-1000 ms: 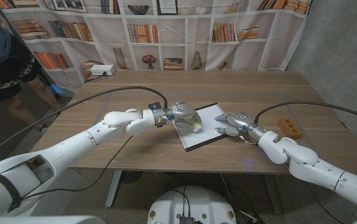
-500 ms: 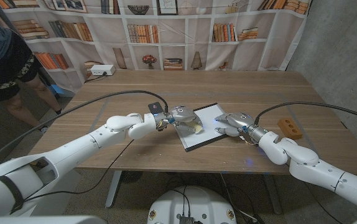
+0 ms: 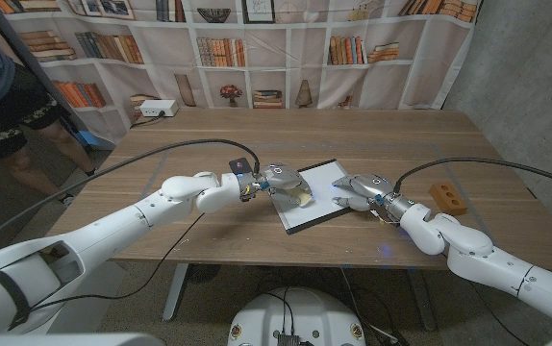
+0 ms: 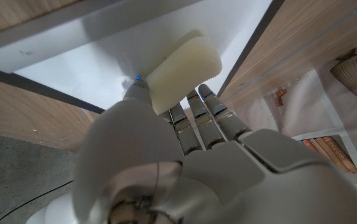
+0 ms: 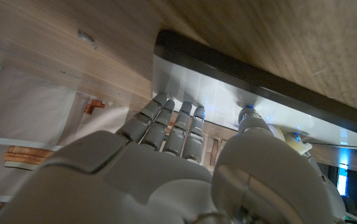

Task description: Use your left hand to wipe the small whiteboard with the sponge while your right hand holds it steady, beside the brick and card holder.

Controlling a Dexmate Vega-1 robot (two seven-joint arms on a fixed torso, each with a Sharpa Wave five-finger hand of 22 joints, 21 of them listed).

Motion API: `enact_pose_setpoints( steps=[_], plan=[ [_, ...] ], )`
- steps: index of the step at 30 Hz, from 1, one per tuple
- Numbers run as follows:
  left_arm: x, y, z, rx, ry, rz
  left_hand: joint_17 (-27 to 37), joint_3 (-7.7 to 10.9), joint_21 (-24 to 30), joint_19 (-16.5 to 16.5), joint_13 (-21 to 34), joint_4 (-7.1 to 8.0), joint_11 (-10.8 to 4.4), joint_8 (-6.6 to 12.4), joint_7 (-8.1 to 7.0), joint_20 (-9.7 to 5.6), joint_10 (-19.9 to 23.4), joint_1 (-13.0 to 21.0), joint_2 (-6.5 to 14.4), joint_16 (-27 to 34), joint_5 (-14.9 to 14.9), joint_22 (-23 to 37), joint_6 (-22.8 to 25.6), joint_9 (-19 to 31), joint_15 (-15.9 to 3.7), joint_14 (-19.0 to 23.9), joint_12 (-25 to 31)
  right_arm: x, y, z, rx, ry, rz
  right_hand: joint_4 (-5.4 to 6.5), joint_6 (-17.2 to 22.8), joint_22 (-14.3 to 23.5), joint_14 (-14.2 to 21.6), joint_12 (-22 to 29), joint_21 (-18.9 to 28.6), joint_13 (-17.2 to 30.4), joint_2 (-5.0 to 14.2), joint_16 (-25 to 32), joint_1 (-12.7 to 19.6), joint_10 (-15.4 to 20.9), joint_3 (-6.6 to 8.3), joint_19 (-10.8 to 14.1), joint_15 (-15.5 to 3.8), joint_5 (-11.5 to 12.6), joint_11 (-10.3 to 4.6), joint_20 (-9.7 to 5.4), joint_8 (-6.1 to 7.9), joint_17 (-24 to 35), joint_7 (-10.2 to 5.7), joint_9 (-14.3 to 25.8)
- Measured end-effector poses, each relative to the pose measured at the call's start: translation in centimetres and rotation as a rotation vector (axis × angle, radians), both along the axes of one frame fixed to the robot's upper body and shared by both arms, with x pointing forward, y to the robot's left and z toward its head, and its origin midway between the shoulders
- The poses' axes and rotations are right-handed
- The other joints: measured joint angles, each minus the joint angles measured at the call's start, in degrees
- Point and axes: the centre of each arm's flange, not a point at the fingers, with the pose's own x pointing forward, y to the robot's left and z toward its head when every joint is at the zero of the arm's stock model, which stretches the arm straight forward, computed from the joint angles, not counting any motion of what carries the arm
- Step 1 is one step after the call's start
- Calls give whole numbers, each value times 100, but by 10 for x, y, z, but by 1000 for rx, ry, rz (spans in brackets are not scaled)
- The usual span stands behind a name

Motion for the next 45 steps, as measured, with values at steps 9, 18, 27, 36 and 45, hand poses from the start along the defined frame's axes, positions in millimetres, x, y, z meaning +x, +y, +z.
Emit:
enact_pose_setpoints(
  steps=[9, 18, 27, 36, 45],
  plan=[
    [-6, 4, 17, 42, -17, 21, -38, -120, -153, -235, -88, 117, 18, -212, 45, 27, -544, -250, -151, -41, -5, 0, -465, 20, 30, -482, -21, 0, 1, 0, 2, -1, 2, 0, 0, -1, 0, -6, 0, 0, 0, 0, 0, 0, 0, 0, 0, 0, 0, 0, 0, 0, 1, 0],
    [-10, 5, 28, 58, -31, 31, -38, -127, -197, -300, -131, 123, 29, -201, 27, 16, -560, -371, -137, 6, 39, 1, -479, 25, 40, -480, 20, 0, 1, 0, 2, -2, 1, 2, -1, -4, 0, -5, 0, 1, 0, 0, 1, 0, -1, 0, 0, 0, 0, 0, 0, 0, 1, 0],
    [-13, 5, 34, 51, -44, 28, -53, -127, -197, -219, -159, 123, 7, -187, 42, 18, -528, -369, -138, 11, 56, 1, -436, 25, 24, -446, 28, 0, 2, -1, 3, -2, 0, -1, 10, 0, 18, 1, -1, 1, -1, 0, 1, 0, 1, 0, 19, 0, 0, 0, 0, 0, 13, 0],
    [-18, 7, 35, 60, -17, 35, -60, -14, -104, 71, -212, 74, 7, -106, 15, -1, -307, -198, 33, 137, 82, 17, -264, 25, 24, -168, 134, 0, 2, 0, 2, -3, 0, -1, 10, 0, 22, 6, -2, 1, -1, 0, 1, 0, 1, 0, 23, 1, 0, 0, 0, 0, 13, 0],
    [-24, 17, 38, 27, -22, 54, -48, 42, -63, 212, -238, 81, 23, -77, 46, -2, -170, -155, 77, 182, 40, 43, -151, 25, 0, -8, 179, 0, 1, 2, 1, -6, 1, -1, 31, 0, 22, 7, -2, 2, -1, 0, 1, 20, 1, 0, 23, 0, -19, 0, 0, 0, -7, 0]
  ],
)
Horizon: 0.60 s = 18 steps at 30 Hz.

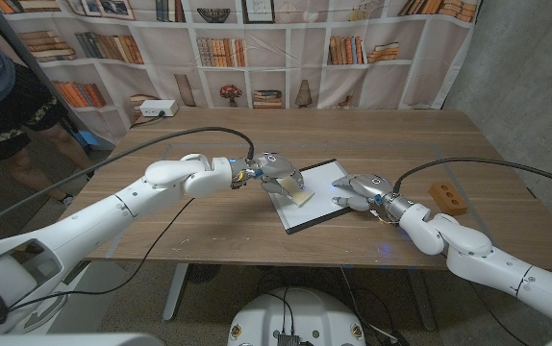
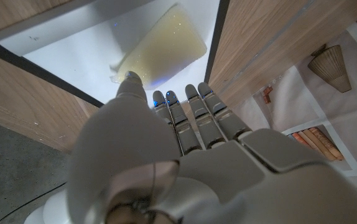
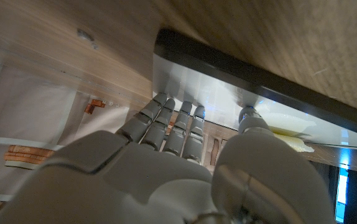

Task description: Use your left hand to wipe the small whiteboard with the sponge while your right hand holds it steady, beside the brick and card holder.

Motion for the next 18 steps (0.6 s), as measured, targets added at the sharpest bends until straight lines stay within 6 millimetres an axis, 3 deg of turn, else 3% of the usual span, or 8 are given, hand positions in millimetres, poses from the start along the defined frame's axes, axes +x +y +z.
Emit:
enact_pose_setpoints(
  steps=[18],
  plan=[
    [1, 17, -12, -55, 75, 48, -43, 55, 65, 194, -53, -55, 1, 42, 0, -10, 204, 22, 22, 33, -29, -1, 204, -27, -11, 209, 0, 3, 2, 4, -18, 2, 5, 0, 0, 12, 0, -2, 1, 2, 1, 0, -1, 35, 0, 1, 0, -40, -4, -1, 0, 0, 0, 3]
  ],
)
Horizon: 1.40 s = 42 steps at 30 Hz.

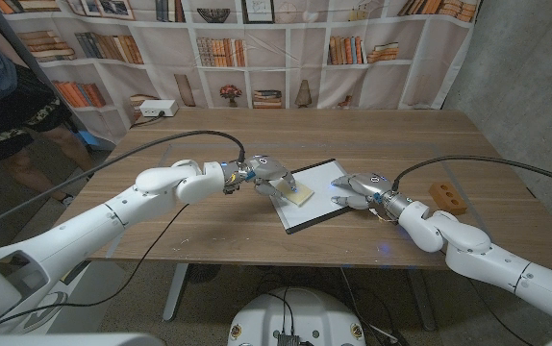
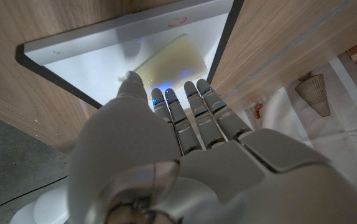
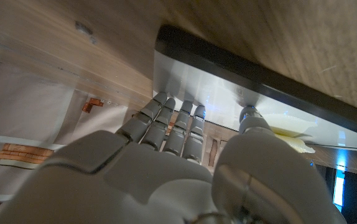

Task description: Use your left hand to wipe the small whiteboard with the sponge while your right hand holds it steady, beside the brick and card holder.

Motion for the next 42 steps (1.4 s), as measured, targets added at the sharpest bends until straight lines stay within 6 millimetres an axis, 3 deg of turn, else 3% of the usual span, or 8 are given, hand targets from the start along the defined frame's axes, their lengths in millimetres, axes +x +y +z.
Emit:
enact_pose_setpoints(
  steps=[25, 42],
  plan=[
    [12, 0, -4, 42, 56, 43, -10, -1, 0, -45, -64, 0, 11, -9, 20, 0, -59, -33, -33, -73, -43, -1, -23, -15, 21, -24, -46, 0, 1, 2, -6, 9, -6, 0, 6, -6, -1, -36, -1, -3, 13, 0, -13, 1, 1, 0, 0, 0, 4, 0, -23, 0, 8, 1],
    [2, 20, -9, 45, 116, 108, -20, 15, -26, -44, -67, 17, 33, -13, 43, 0, -36, -101, 36, -93, -43, -4, 0, -10, 20, -24, -47, 2, -1, 4, -2, 10, -10, 0, 20, -7, -1, -43, -1, 0, 45, 0, -46, 0, 1, 0, -1, -23, 6, 0, -24, 0, 21, 1]
  ],
)
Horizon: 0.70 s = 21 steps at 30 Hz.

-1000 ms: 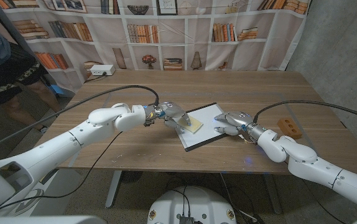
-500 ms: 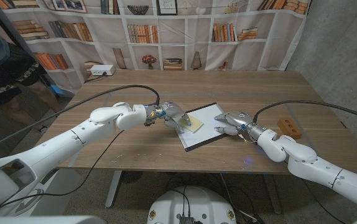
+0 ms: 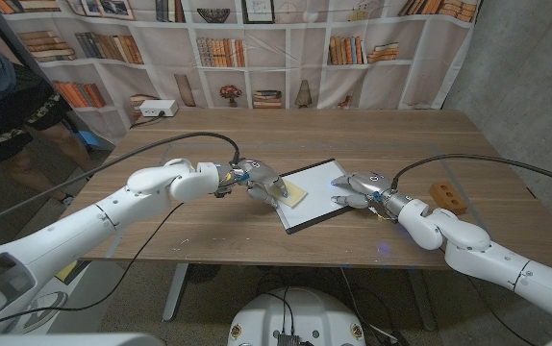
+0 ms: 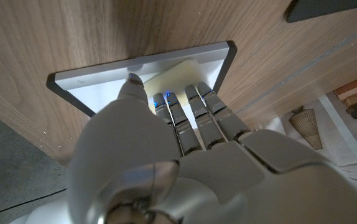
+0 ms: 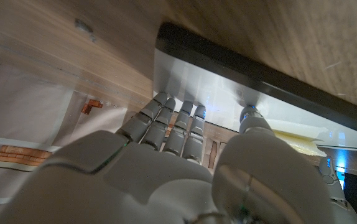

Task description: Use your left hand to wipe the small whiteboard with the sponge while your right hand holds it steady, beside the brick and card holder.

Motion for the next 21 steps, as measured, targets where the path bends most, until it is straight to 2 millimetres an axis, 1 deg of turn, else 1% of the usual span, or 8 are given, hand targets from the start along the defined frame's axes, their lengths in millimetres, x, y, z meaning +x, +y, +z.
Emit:
enact_pose_setpoints(
  steps=[4, 6, 10, 11, 15, 16, 19, 21],
  plan=[
    [0, 0, 0, 3, 0, 0, -6, 0, 0, 0, -12, 0, 1, 0, 0, 0, 1, -16, -17, 0, 0, 0, 0, 0, 0, 0, 1, 1, 0, 1, 2, -1, -2, 0, 0, -8, 0, 11, -12, 0, -1, 0, 1, -9, 0, 0, 0, 0, 9, 0, 0, 0, 0, 0],
    [6, -4, -3, -1, 8, -3, -6, 0, 0, 0, -12, 0, 1, 0, 0, 0, 1, -15, -16, 0, 0, 0, 0, 0, 0, 0, 1, 2, 1, 1, 6, 2, 4, 0, 0, -10, 0, 12, -16, 0, -1, 0, 1, -9, 0, 0, 0, 0, 9, 0, 0, 0, 0, 0],
    [3, -7, -4, 9, -8, -24, -6, 26, 0, -28, -15, 26, 1, 0, 0, 28, 1, -15, -16, 0, 0, 0, 0, 0, -10, -10, 1, 3, 0, 2, 7, 1, 1, 0, 0, -7, -1, 12, 2, -1, -5, 0, 5, -9, 1, 0, 0, 0, 9, 0, 0, 0, 0, 0],
    [14, -13, -5, 0, 5, -25, -7, 24, 0, -31, -17, 24, 1, 0, -1, 31, 1, -16, -16, 0, 0, 0, 0, 0, -10, -10, 1, 3, 0, 2, 6, 1, 1, -1, -1, -6, 0, 12, 2, -1, -5, 0, 5, -9, 1, 0, 0, 0, 9, 0, 0, 0, 0, 0],
    [15, -19, -6, 5, -8, -51, -14, 24, -2, -52, -24, 24, 1, 0, -1, 10, 1, -56, -57, -1, 0, 2, -1, -1, -11, -11, 0, 4, 0, 2, 7, 2, 6, -1, -1, -5, 0, 12, 2, -1, -9, 0, 8, -9, 1, 0, 0, 0, 9, 0, 0, 0, -1, 0],
    [24, -26, -7, 1, -1, -55, -15, 24, -3, -52, -25, 24, 1, -1, -1, 10, 1, -60, -61, -1, 0, 3, -1, -1, -11, -11, 0, 4, 1, 2, 6, 3, 8, -1, -1, -5, 0, 12, 2, -1, -9, 0, 9, -9, 1, 0, 0, 0, 9, 0, 0, 0, -1, 0],
    [25, -31, -7, 7, -14, -76, -14, 24, -3, -52, -27, 24, 1, -16, -2, 10, 0, -59, -60, -34, 0, 4, -1, -2, -11, -11, 0, 4, 1, 3, 4, 5, 9, -2, -1, -5, 0, 12, 2, -3, -9, 0, 9, -9, 3, 0, 0, 0, 9, 0, 0, 0, -1, 1],
    [33, -38, -6, 8, -15, -83, -15, 24, -3, -52, -25, 24, 0, -42, -2, 10, 0, -58, -59, -34, 0, 4, -1, -2, -11, -11, -1, 4, 1, 3, 2, 7, 10, -9, -1, -5, 0, 11, 2, -5, -11, 0, 11, -9, 10, 0, 0, 0, 9, 0, 0, 0, -1, 1]
  ],
)
